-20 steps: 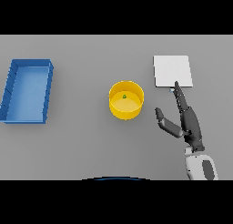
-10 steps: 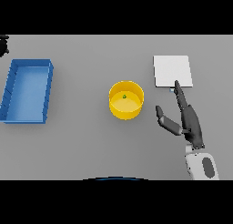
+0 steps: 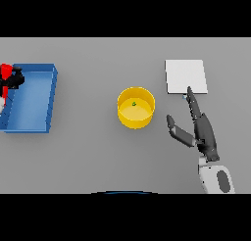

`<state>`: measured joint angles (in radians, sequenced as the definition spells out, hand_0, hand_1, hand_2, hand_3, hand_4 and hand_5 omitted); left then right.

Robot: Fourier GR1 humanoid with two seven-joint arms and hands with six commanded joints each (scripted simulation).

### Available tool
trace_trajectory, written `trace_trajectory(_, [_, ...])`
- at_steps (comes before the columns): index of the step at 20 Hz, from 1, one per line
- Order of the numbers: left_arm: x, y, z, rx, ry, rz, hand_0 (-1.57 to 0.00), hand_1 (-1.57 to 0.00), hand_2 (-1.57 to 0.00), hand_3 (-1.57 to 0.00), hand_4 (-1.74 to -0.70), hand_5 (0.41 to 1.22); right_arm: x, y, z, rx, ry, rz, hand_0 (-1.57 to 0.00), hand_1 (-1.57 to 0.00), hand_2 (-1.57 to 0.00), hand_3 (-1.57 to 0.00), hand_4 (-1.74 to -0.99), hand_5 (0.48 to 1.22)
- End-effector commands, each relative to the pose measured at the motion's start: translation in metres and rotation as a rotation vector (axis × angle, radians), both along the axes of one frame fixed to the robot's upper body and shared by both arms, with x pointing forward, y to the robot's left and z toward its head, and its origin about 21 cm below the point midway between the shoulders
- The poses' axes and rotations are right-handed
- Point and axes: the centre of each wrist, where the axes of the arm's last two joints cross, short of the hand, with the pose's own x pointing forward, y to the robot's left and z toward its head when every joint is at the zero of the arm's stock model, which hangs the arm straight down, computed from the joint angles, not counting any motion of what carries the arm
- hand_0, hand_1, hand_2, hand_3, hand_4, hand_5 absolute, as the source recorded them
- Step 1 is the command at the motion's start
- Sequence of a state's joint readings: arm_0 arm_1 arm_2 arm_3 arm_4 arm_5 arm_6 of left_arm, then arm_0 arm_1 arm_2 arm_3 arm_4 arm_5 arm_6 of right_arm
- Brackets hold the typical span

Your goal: Pick up the red beaker and tilt it to pour out 1 green nut into yellow bowl. Pick up the yellow bowl and place it on the metallic measuring scale.

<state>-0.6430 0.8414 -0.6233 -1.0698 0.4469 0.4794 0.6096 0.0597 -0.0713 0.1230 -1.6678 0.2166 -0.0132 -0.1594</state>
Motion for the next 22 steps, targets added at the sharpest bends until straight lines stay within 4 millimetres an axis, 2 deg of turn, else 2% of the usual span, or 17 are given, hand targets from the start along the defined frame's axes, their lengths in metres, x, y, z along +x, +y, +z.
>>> trace_trajectory(1, [-0.004, -0.002, 0.002, 0.0, 0.004, -0.046, -1.57, -1.57, -1.57, -1.37, -1.49, 0.827, -0.001, 0.0, 0.001, -0.004, -0.003, 0.002, 0.0, 0.0, 0.0, 0.0, -1.165, 0.675])
trace_trajectory(2, [-0.01, -0.004, 0.002, 0.018, 0.011, -0.118, -1.57, -1.54, -1.49, -1.24, -1.31, 0.774, -0.002, 0.001, -0.001, -0.009, 0.004, -0.003, 0.0, 0.0, 0.0, 0.0, -1.163, 0.671])
trace_trajectory(3, [-0.014, 0.001, 0.004, 0.032, 0.012, -0.166, -1.5, -1.38, -1.31, -1.1, -1.15, 0.74, -0.004, 0.0, 0.0, -0.014, 0.002, 0.003, 0.0, 0.0, 0.0, 0.0, -1.159, 0.669])
trace_trajectory(4, [-0.016, 0.005, 0.007, 0.008, 0.016, -0.217, -1.25, -1.1, -1.05, -0.88, -1.03, 0.714, -0.004, -0.001, -0.002, -0.019, 0.0, 0.007, 0.0, 0.0, 0.0, 0.0, -1.161, 0.669])
trace_trajectory(6, [-0.022, 0.006, 0.006, -0.025, 0.043, -0.268, -0.8, -0.71, -0.67, -0.57, -0.87, 0.682, -0.005, -0.003, 0.0, -0.003, 0.002, 0.005, 0.0, 0.0, 0.0, 0.0, -1.156, 0.673])
trace_trajectory(8, [-0.021, 0.007, 0.007, 0.025, 0.091, -0.283, -0.51, -0.45, -0.43, -0.36, -0.78, 0.656, 0.0, -0.002, 0.001, -0.006, -0.002, 0.006, 0.0, 0.0, 0.0, 0.0, -1.147, 0.68])
trace_trajectory(10, [-0.022, 0.01, 0.002, 0.055, 0.098, -0.292, -0.33, -0.29, -0.27, -0.23, -0.75, 0.647, -0.002, 0.0, 0.0, -0.003, -0.002, 0.019, 0.0, 0.0, 0.0, 0.0, -1.148, 0.688])
trace_trajectory(13, [-0.014, 0.006, -0.001, 0.085, 0.081, -0.289, -0.17, -0.15, -0.14, -0.12, -0.72, 0.647, -0.002, -0.003, 0.001, -0.021, 0.001, 0.005, 0.0, 0.0, 0.0, 0.0, -1.164, 0.688])
trace_trajectory(16, [-0.01, 0.001, -0.004, 0.1, 0.055, -0.268, -0.09, -0.07, -0.07, -0.06, -0.7, 0.653, 0.001, 0.001, 0.0, -0.03, 0.013, -0.009, 0.0, 0.0, 0.0, 0.0, -1.178, 0.679])
trace_trajectory(18, [-0.012, 0.007, -0.004, 0.095, -0.009, -0.272, -0.05, -0.05, -0.05, -0.04, -0.71, 0.663, -0.001, 0.001, 0.003, -0.094, 0.012, -0.007, 0.0, 0.0, 0.0, 0.0, -1.163, 0.677])
trace_trajectory(20, [-0.013, 0.007, -0.006, 0.084, -0.044, -0.272, -0.03, -0.03, -0.03, -0.02, -0.71, 0.679, 0.003, 0.001, 0.007, -0.146, -0.003, 0.059, 0.0, 0.0, 0.0, 0.0, -1.132, 0.703])
trace_trajectory(22, [-0.012, 0.005, 0.001, 0.096, -0.048, -0.264, -0.02, -0.02, -0.02, -0.01, -0.71, 0.689, 0.009, -0.002, 0.014, -0.245, -0.03, 0.165, 0.0, 0.0, 0.0, 0.0, -1.153, 0.728])
